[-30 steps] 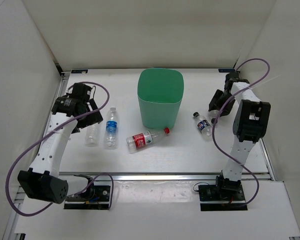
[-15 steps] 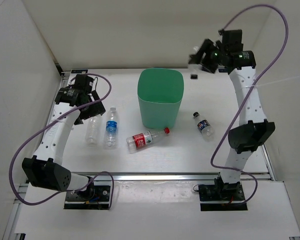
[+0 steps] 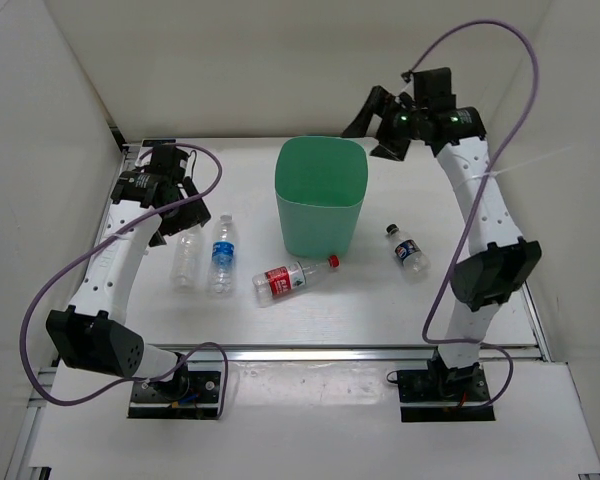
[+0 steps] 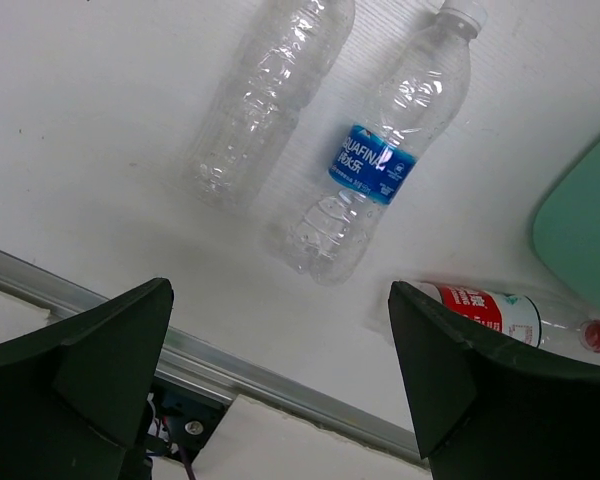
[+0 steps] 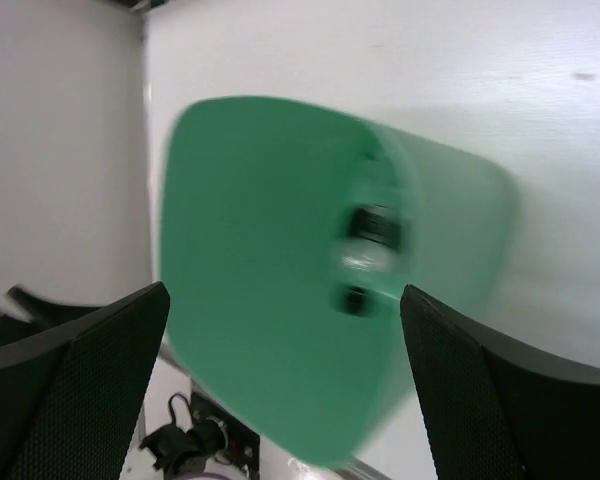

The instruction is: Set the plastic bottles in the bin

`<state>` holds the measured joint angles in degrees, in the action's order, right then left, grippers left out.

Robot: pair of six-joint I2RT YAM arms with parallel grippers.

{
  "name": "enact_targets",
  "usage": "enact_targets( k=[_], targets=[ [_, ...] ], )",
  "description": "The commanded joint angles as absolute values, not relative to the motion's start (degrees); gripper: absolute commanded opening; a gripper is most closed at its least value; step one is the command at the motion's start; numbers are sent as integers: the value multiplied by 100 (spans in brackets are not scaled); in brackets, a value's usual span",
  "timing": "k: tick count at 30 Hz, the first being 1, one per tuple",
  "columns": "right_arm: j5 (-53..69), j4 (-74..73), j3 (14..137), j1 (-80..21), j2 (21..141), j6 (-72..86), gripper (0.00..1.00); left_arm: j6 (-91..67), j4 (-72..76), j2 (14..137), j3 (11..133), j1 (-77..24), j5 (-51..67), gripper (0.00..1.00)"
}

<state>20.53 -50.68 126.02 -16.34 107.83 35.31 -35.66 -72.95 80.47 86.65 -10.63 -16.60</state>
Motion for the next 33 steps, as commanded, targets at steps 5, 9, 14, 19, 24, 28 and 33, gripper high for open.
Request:
enact_targets(
  k=[5, 9, 14, 19, 24, 28, 33],
  targets=[
    [1072, -4642, 10208, -247, 9185, 3103, 100, -3718, -7330, 7744, 8534, -1090, -1898, 100],
    [932, -4246, 9037, -123, 9298, 2971, 100, -3832, -7260, 7813, 8385, -809, -1741, 100],
    [861, -4166, 8649, -237, 9966, 2593, 97, -3832, -7313, 7971, 8385, -756, -1679, 100],
    [414, -4096, 8297, -360, 10766, 2426, 95, -3885, -7373, 8033, 8385, -694, -1512, 100],
    [237, -4096, 8069, -360, 11161, 2426, 95, -3885, -7497, 8086, 8279, -642, -1512, 100],
    [299, -4096, 8068, -413, 11417, 2426, 82, -3885, -7497, 8138, 8279, -589, -1512, 100],
    [360, -4201, 8068, -536, 11549, 2373, 49, -3885, -7497, 8200, 8279, -537, -1512, 100]
  ],
)
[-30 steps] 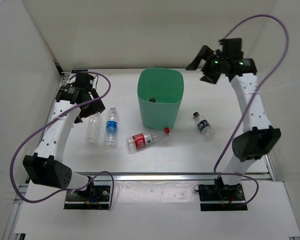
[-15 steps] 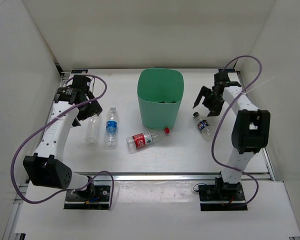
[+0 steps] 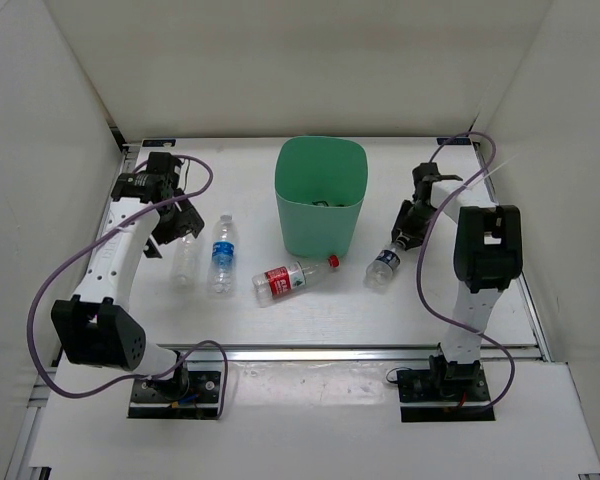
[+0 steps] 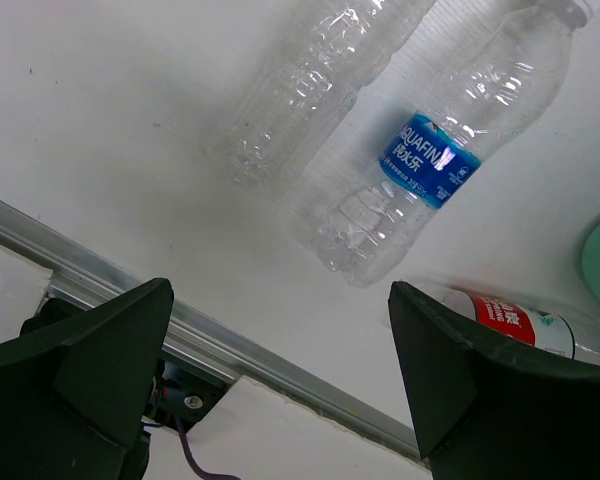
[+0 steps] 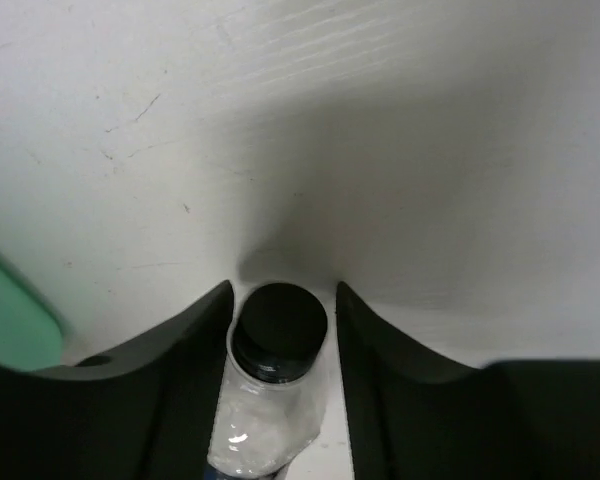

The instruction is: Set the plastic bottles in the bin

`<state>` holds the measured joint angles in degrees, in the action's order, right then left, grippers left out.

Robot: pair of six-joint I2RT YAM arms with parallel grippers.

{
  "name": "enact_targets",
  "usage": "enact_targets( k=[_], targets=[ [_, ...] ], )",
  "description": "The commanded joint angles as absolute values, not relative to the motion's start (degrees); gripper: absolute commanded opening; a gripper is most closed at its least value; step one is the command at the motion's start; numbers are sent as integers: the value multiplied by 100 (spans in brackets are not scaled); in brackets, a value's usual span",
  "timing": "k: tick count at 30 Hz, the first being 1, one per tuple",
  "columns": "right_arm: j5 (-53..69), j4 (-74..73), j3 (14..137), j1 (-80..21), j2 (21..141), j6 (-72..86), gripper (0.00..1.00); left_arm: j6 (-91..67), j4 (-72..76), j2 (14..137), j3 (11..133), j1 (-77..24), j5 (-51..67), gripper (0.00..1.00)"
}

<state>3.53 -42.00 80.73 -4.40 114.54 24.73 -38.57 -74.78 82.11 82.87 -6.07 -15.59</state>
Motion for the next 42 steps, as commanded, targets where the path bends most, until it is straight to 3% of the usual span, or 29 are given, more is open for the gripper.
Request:
enact_targets(
  k=[1, 5, 10, 16, 18, 23, 29, 33, 35, 38, 39, 41, 42],
  targets=[
    [360, -4253, 8068, -536, 11549, 2373, 47, -3885, -7497, 8200, 8279, -536, -1512, 100],
    [360, -4307, 8016, -589, 11399, 2373, 43, -3885, -7444, 8253, 8279, -536, -1450, 100],
    [360, -4561, 8331, -589, 11347, 2426, 23, -3885, -7392, 8306, 8279, -536, -1345, 100],
    [-44, -5387, 9683, -589, 10742, 2689, 12, -3885, -7392, 8306, 8332, -536, -1345, 100],
    [-253, -5693, 10341, -589, 10688, 2689, 12, -3885, -7392, 8192, 8332, -536, -1345, 100],
    [-431, -6838, 13444, -589, 10819, 3041, 9, -3937, -7392, 8139, 8271, -536, -1397, 100],
    [332, -5822, 13483, -589, 10099, 3374, 13, -3938, -7269, 8024, 8271, -536, -1178, 100],
    [1273, -5440, 13692, -816, 10344, 3568, 13, -4017, -7094, 7876, 8131, -536, -1230, 100],
    [1441, -5379, 13869, -1220, 10608, 3420, 17, -4017, -6664, 7822, 7815, -536, -1170, 100],
    [1328, -5300, 13931, -1914, 10923, 2937, 31, -3912, -6285, 7734, 7567, -536, -897, 100],
    [1266, -5300, 13931, -2047, 11012, 2805, 51, -3911, -6145, 7734, 7498, -536, -809, 100],
    [1213, -5413, 14036, -2118, 11109, 2804, 78, -3842, -6091, 7734, 7497, -536, -809, 100],
    [1213, -5484, 14106, -2118, 11109, 2804, 100, -3763, -6021, 7813, 7497, -536, -756, 100]
  ],
)
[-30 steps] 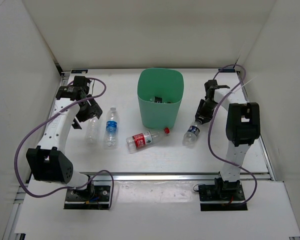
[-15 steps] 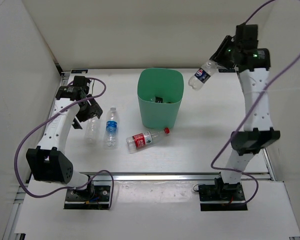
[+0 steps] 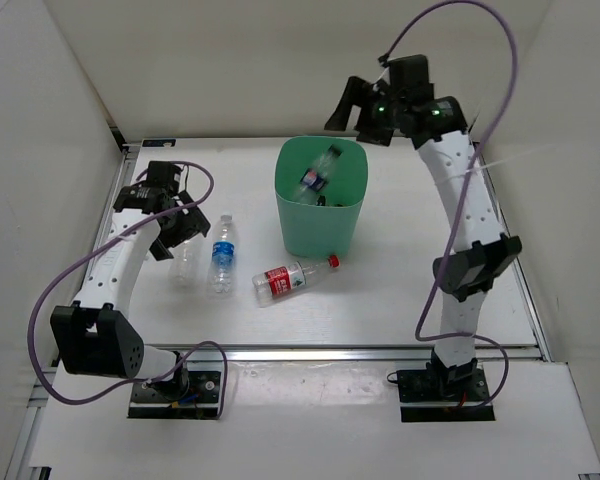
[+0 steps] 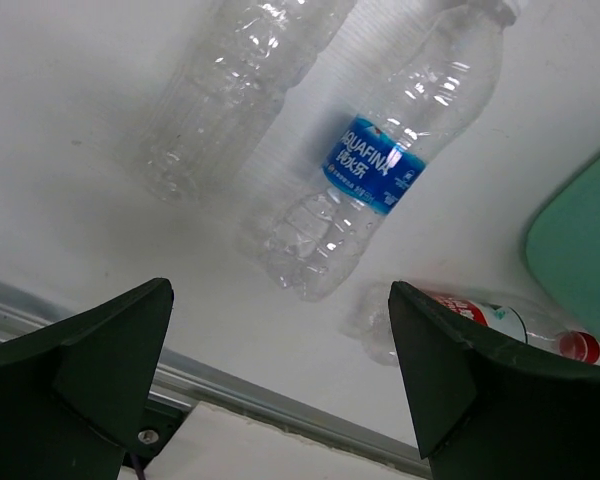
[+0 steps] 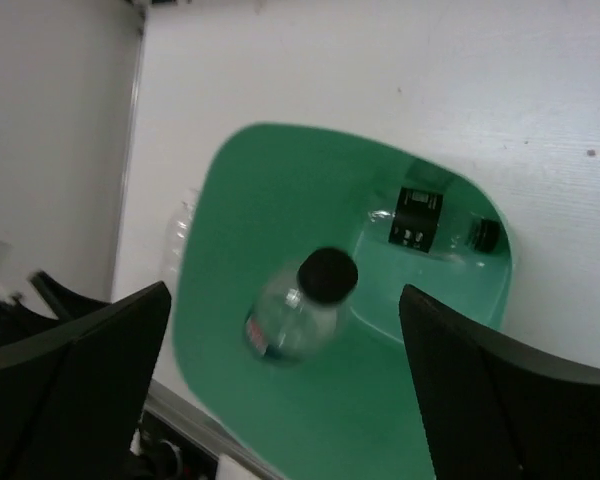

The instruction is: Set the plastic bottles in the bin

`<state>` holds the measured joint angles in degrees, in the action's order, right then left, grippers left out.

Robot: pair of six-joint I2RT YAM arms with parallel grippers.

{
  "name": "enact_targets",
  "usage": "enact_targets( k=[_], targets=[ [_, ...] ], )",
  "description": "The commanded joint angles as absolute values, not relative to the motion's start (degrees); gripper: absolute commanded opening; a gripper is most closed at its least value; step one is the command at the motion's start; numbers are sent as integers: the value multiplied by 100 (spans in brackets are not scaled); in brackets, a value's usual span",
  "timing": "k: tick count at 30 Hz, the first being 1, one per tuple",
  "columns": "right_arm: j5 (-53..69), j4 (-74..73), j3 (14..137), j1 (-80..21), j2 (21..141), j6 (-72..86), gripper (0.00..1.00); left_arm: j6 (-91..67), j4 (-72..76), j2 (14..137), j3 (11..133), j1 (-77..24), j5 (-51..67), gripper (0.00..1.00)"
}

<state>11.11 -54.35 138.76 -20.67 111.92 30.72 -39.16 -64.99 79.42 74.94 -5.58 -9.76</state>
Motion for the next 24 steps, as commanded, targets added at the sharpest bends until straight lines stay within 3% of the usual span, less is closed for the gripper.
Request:
enact_targets(
  k=[1, 9, 23, 24],
  targets=[
    [1091, -5484, 14106, -2057, 11040, 2752, 100, -3710, -5960, 7918, 7549, -536, -756, 100],
    [949, -5545, 13615, -1591, 10170, 2672, 100, -3156, -5283, 8586, 7401, -976, -396, 100],
    [2697, -5923, 12998, -1424, 9615, 2505, 100, -2777, -4518, 10386, 7155, -1450, -739, 100],
    [2803, -5924, 13060, -1424, 9676, 2505, 100, -2725, -4518, 10519, 7154, -1502, -738, 95]
  ],
)
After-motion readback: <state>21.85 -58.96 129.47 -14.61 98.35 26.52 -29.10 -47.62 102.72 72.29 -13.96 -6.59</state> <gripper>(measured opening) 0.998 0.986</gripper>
